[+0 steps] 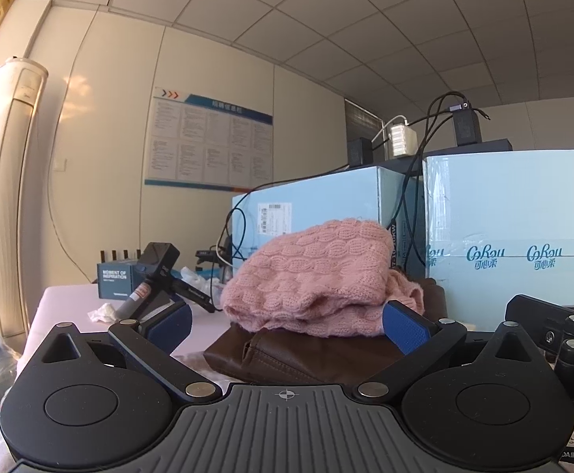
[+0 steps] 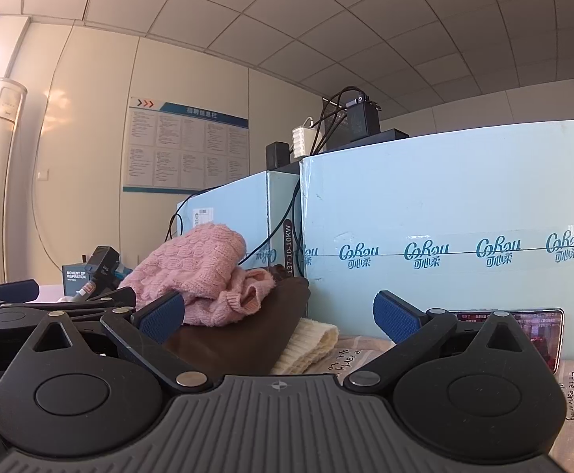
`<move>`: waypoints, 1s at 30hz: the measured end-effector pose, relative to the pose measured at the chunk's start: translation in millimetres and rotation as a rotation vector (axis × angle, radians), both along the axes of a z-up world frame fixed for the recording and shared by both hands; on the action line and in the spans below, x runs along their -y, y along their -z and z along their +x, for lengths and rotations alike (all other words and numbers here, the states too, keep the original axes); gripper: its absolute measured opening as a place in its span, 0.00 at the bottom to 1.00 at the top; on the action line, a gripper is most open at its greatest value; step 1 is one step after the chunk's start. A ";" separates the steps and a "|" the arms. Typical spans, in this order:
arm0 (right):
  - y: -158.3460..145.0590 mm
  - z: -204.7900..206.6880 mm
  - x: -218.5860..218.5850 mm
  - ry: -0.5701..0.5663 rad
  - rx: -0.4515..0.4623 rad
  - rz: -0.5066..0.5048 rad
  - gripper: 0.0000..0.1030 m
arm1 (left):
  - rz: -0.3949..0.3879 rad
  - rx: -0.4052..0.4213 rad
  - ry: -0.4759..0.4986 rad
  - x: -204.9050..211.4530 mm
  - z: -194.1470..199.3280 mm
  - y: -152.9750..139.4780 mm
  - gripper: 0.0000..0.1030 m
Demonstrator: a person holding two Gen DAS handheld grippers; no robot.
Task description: Fold clothes
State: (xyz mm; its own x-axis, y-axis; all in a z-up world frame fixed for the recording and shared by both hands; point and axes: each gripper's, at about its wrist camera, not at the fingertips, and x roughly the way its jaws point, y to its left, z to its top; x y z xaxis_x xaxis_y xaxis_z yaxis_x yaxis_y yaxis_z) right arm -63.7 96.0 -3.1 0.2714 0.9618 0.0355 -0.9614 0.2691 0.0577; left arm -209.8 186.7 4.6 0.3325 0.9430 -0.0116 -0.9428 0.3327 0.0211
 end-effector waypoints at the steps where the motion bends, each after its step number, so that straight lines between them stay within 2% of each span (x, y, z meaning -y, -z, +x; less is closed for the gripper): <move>1: 0.0 0.2 -0.1 0.000 -0.001 0.000 1.00 | -0.001 0.001 0.008 -0.1 -0.1 0.0 1.00; 30: 0.3 3.3 0.2 0.001 -0.024 -0.005 1.00 | 0.022 0.013 0.029 3.3 -1.8 -0.7 1.00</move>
